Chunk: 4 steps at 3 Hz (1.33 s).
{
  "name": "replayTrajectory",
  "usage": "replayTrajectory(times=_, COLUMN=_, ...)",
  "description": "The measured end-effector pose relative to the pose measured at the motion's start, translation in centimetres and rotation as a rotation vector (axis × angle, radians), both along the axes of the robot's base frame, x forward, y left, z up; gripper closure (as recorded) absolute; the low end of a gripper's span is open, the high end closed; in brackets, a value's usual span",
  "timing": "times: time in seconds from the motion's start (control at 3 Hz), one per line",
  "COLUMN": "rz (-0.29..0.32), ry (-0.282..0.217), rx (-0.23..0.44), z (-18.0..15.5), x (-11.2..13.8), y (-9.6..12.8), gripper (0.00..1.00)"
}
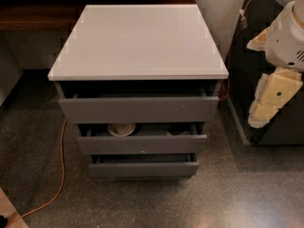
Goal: Pick apple from middle drawer and place on counter
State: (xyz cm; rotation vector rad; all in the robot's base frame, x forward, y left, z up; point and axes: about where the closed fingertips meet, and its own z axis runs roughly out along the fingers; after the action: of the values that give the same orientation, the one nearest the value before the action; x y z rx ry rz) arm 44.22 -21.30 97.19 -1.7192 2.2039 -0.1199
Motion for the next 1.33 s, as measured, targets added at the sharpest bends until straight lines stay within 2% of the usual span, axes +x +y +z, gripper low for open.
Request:
replayTrajectory(times=0.33, rz=0.013, ry=-0.021, rx=-0.007, z=-2.2, x=0.5, y=0.2, gripper=0.0)
replayTrajectory(times=0.67, rz=0.051, ry=-0.003, rx=0.022, z=-5.2, x=1.0, y=0.0, gripper=0.0)
replayTrajectory(times=1.0, rz=0.133, ry=0.034, rx=0.087, z=-8.4, x=1.6, y=0.4, gripper=0.0)
replayTrajectory(times=1.33, rz=0.212, ry=0.03, rx=0.126, z=-11.0, x=2.5, y=1.1, gripper=0.0)
